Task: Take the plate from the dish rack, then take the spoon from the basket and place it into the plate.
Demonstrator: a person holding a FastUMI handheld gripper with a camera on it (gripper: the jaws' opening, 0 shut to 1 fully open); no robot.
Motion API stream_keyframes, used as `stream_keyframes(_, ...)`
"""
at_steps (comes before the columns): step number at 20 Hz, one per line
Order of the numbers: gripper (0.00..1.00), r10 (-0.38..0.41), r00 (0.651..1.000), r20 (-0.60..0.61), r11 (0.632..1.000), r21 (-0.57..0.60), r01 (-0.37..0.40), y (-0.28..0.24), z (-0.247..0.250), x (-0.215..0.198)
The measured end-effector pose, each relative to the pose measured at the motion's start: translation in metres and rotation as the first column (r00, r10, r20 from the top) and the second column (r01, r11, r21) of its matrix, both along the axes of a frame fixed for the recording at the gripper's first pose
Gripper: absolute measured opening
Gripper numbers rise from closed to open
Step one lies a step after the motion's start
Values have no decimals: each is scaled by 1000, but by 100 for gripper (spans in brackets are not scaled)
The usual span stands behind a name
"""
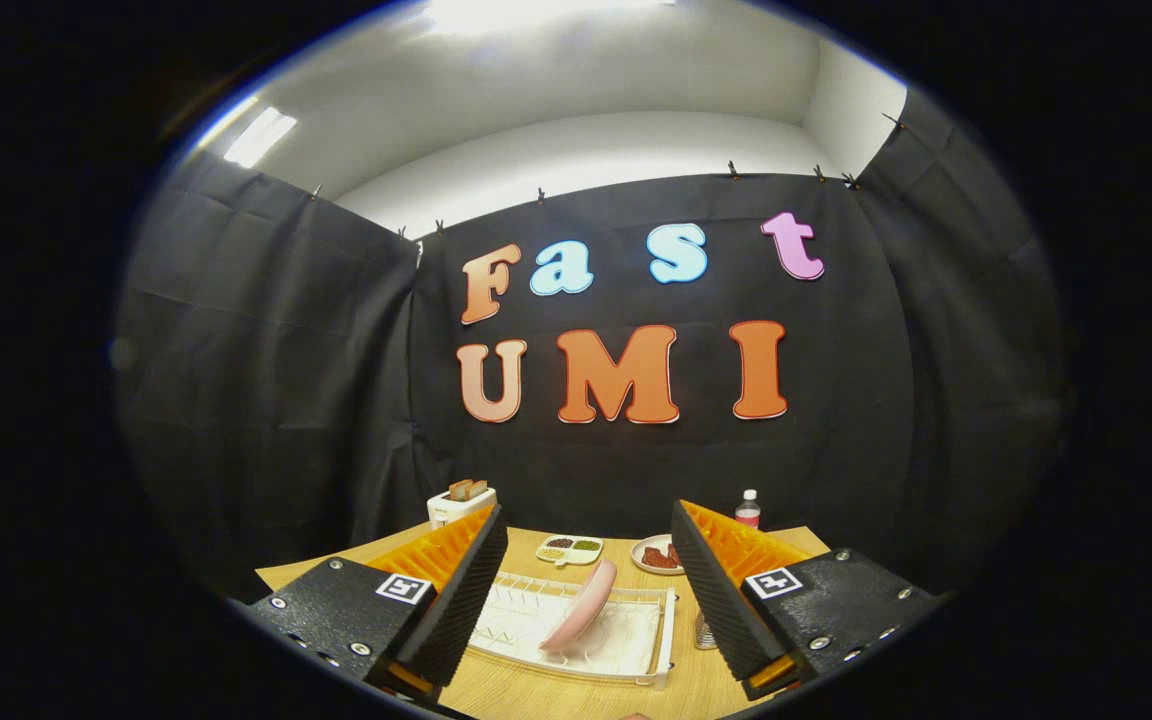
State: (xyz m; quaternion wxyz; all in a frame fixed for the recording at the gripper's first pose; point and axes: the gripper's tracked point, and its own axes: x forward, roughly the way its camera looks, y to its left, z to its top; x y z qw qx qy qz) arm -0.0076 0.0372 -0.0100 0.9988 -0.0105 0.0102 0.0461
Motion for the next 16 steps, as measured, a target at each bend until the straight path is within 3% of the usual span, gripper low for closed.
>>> stream_keyframes(9, 98, -10, 996, -86, 1000, 9, 11, -6, -35, 36)
stream_keyframes(16, 98, 25, 982, -185, 999, 44, -17, 2, -48, 77)
